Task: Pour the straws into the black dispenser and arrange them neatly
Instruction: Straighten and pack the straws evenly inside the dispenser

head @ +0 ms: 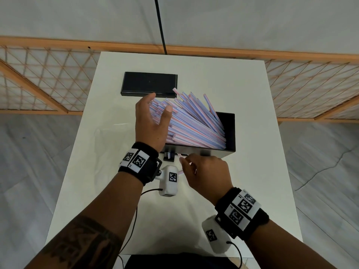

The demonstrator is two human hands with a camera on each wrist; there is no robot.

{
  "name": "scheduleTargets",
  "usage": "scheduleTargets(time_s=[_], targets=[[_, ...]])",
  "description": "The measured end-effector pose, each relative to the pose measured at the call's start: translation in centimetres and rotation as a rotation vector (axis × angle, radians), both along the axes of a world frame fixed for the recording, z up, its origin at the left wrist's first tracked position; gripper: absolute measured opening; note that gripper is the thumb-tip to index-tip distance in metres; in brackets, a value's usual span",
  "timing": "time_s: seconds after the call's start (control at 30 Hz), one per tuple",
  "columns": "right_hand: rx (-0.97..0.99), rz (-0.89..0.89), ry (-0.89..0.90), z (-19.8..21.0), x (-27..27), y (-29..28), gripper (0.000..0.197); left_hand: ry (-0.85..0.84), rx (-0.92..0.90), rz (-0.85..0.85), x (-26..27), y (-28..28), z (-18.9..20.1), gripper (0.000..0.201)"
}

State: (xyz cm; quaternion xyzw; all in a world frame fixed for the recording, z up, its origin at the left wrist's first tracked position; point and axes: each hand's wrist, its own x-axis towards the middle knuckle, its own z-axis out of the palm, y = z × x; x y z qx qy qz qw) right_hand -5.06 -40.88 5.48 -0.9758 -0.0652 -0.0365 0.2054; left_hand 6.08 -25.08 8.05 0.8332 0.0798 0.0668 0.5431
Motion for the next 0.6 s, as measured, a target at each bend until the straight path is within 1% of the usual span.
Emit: scheduleTargets(time_s=[0.07, 0.1, 0.17, 0.23, 0.3, 0.33, 0.43, 0.47, 0.53, 0.6], targets=[[-0.060, -0.091, 0.309, -1.6, 0.0, 0.0, 0.037, 0.007, -0.037, 0.001, -0.1, 0.3, -0.1, 0.057], [-0.111, -0.100, 0.415, -2.4, 0.2, -0.1, 0.042, 0.007, -0.054, 0.000, -0.2, 0.3, -0.1, 0.057], [-0.210, -0.046, 0.529, -3.8, 0.7, -0.1, 0.052, -0.005, -0.067, -0.005, -0.3, 0.4, 0.0, 0.053], [-0.266, 0.020, 0.574, -4.9, 1.2, 0.4, 0.058, -0.009, -0.066, -0.015, -0.3, 0.5, 0.1, 0.051], [-0.297, 0.051, 0.579, -5.8, 1.7, 0.6, 0.057, -0.011, -0.068, -0.023, -0.4, 0.6, 0.2, 0.051], [-0.315, 0.069, 0.563, -6.1, 1.9, 0.7, 0.053, -0.014, -0.067, -0.026, -0.4, 0.6, 0.2, 0.050], [-0.378, 0.155, 0.493, -6.4, 2.3, 0.8, 0.029, -0.022, -0.059, -0.030, -0.3, 0.5, 0.0, 0.047], [-0.405, 0.181, 0.484, -6.4, 2.3, 1.0, 0.025, -0.026, -0.054, -0.033, -0.3, 0.5, -0.1, 0.047], [-0.462, 0.220, 0.488, -6.3, 2.2, 1.4, 0.024, -0.033, -0.047, -0.036, -0.2, 0.6, -0.2, 0.046], [-0.501, 0.233, 0.523, -6.2, 2.0, 1.8, 0.027, -0.038, -0.038, -0.040, -0.2, 0.6, -0.2, 0.046]])
